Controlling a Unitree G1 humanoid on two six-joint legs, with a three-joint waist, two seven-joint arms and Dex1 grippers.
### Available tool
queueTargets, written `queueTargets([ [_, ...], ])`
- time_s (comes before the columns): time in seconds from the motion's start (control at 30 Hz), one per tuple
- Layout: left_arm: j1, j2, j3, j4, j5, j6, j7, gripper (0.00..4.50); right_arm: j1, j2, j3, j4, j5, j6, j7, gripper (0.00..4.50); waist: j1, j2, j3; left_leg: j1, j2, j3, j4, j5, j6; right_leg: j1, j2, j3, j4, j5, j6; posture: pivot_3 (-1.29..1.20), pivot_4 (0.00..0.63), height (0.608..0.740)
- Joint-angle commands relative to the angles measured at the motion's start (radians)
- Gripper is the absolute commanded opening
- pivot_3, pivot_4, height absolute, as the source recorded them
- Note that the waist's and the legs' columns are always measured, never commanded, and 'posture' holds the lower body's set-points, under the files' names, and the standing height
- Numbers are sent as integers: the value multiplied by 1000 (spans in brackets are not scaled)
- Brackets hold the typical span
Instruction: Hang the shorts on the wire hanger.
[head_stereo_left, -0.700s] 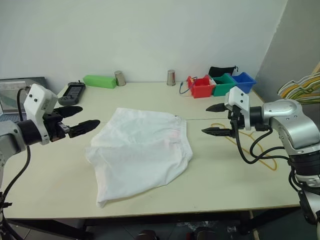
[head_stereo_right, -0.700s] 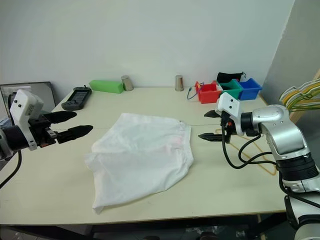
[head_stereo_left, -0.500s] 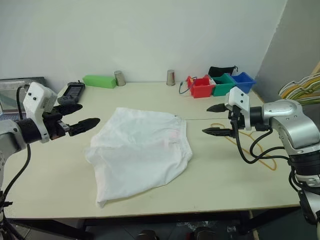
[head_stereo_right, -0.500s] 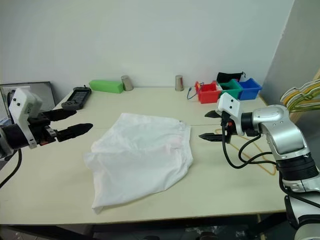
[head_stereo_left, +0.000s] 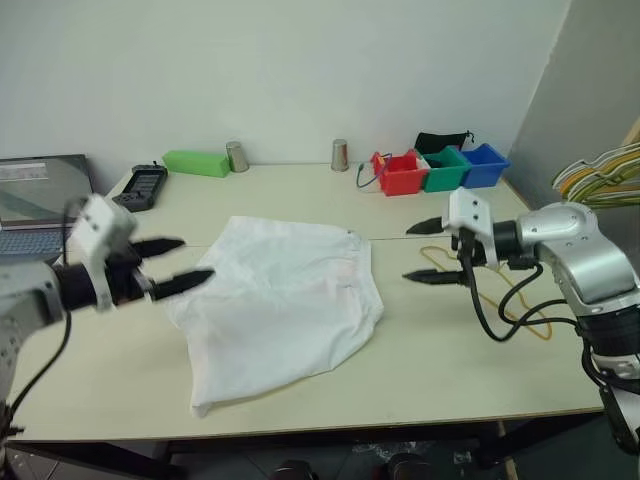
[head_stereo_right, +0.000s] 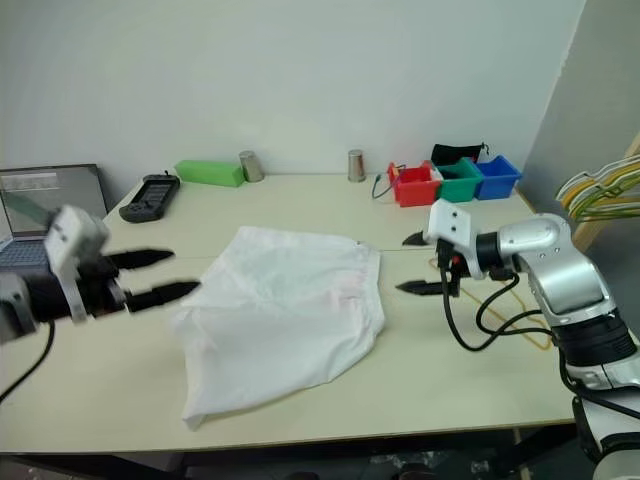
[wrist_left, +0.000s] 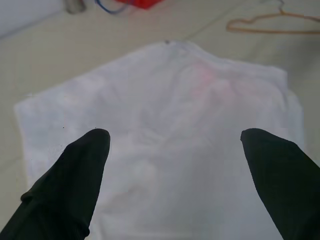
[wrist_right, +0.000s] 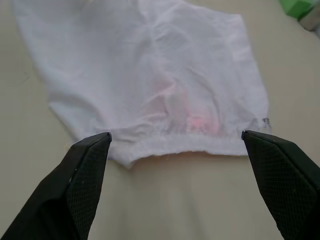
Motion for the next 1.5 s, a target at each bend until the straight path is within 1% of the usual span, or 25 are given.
queueTargets([
  [0.03, 133, 31, -17, -119, 102, -138, -58, 4500, 11, 3, 54, 22, -86, -192, 29, 4437, 1, 1, 1, 0, 0, 0, 0, 0, 0, 0, 0, 0, 0, 0, 0, 85, 0, 740],
  [0.1, 178, 5, -28, -146, 110, -157, -48, 4500, 14, 11, 86, 82, -128, -293, 42, 4437, 3, 1, 1, 1, 0, 1, 0, 0, 0, 0, 0, 0, 0, -1, -1, 88, 0, 740],
  [0.17, 219, -3, -37, -164, 130, -189, -55, 4500, 2, 19, 113, 152, -169, -399, 54, 4437, 4, 1, 1, 2, -1, 1, 0, 0, 0, 1, 0, -1, 1, -2, -5, 91, 0, 740],
  [0.23, 247, -4, -41, -172, 151, -219, -63, 4500, -9, 26, 127, 201, -190, -465, 64, 4437, 5, 1, 1, 3, -1, 1, 1, 0, 0, 3, 1, -2, 1, -3, -5, 91, 0, 740],
  [0.33, 298, 11, -62, -154, 235, -311, -78, 4500, -42, 45, 166, 305, -252, -622, 71, 4437, 3, 1, 1, 3, -1, 2, 1, 0, 0, 3, 1, -2, 1, -3, -5, 97, 14, 740],
  [0.4, 328, 9, -89, -135, 289, -367, -77, 4500, -89, 81, 207, 406, -326, -749, 39, 4437, 0, 1, 1, 4, -1, 2, 0, 0, 0, 2, 1, -1, 1, -3, -6, 101, 21, 740],
  [0.5, 326, -11, -134, -116, 320, -395, -61, 4500, -168, 134, 249, 549, -423, -894, -18, 4437, -3, 1, 4, 5, 0, 5, -1, 0, 0, 2, 2, 0, 2, -2, -7, 107, 25, 740],
  [0.67, 292, -29, -232, -42, 412, -463, -32, 4500, -259, 215, 279, 740, -491, -1001, -75, 4437, 3, 1, 7, 4, 0, 3, -1, 0, 0, 1, 2, 0, 3, -2, -9, 112, 25, 740],
  [0.8, 290, -23, -227, 24, 431, -492, -37, 4500, -291, 250, 291, 799, -512, -1061, -81, 4437, 7, 1, 7, 4, 0, 1, -1, 0, 0, 1, 2, -1, 5, -2, -9, 114, 23, 740],
  [0.9, 284, -25, -230, 72, 453, -518, -28, 4500, -300, 275, 300, 818, -519, -1076, -81, 4437, 6, 1, 7, 5, 0, 1, -1, 0, 0, 0, 2, -1, 8, -2, -9, 117, 19, 740],
  [1.07, 272, -45, -246, 101, 456, -524, -25, 4500, -304, 303, 305, 864, -532, -1077, -85, 4437, 5, 1, 7, 7, 0, 0, -1, 0, 0, 0, 3, -2, 13, -3, -10, 119, 15, 740],
  [1.17, 269, -48, -242, 103, 454, -527, -29, 4010, -302, 320, 301, 884, -529, -1065, -73, 3950, 5, 1, 7, 8, 0, -1, -1, 0, 0, 0, 3, -2, 14, -3, -10, 123, 13, 740],
  [1.23, 266, -46, -239, 107, 455, -530, -31, 3576, -300, 333, 295, 875, -515, -1052, -59, 3456, 5, 1, 7, 8, 0, -1, -1, 0, 0, 0, 3, -2, 14, -3, -10, 126, 14, 740],
  [1.27, 267, -43, -238, 109, 458, -535, -32, 3525, -301, 340, 296, 882, -516, -1046, -58, 3391, 5, 1, 7, 8, 0, -1, -1, 0, 0, 0, 3, -2, 14, -3, -10, 130, 10, 740],
  [1.3, 268, -42, -238, 110, 460, -539, -33, 3140, -303, 346, 296, 891, -521, -1044, -63, 2997, 6, 1, 7, 8, 0, -1, -1, 0, 0, 0, 3, -2, 14, -3, -10, 130, 10, 740],
  [1.33, 268, -40, -236, 109, 460, -539, -34, 3012, -306, 348, 296, 901, -530, -1049, -74, 2851, 6, 1, 7, 8, 0, -2, -2, 0, 0, 0, 3, -2, 14, -3, -10, 133, 8, 740],
  [1.4, 264, -38, -233, 110, 457, -544, -40, 2506, -306, 349, 293, 903, -528, -1044, -71, 2282, 6, 1, 7, 8, 0, -2, -2, 0, 0, 0, 3, -2, 14, -3, -10, 133, 8, 740],
  [1.43, 261, -37, -232, 110, 455, -545, -42, 2346, -304, 349, 288, 898, -519, -1035, -61, 2084, 6, 1, 7, 8, 0, -2, -2, 0, 0, 0, 3, -2, 14, -3, -10, 133, 8, 740],
  [1.47, 258, -36, -232, 111, 454, -548, -45, 2107, -299, 348, 285, 890, -509, -1027, -50, 1815, 7, 1, 7, 8, 0, -2, -2, 0, 0, 0, 3, -2, 14, -3, -10, 133, 8, 740],
  [1.5, 256, -35, -233, 112, 454, -552, -48, 1796, -294, 344, 283, 881, -503, -1022, -43, 1447, 7, 1, 7, 8, 0, -2, -2, 0, 0, 0, 3, -2, 14, -3, -10, 133, 8, 740],
])
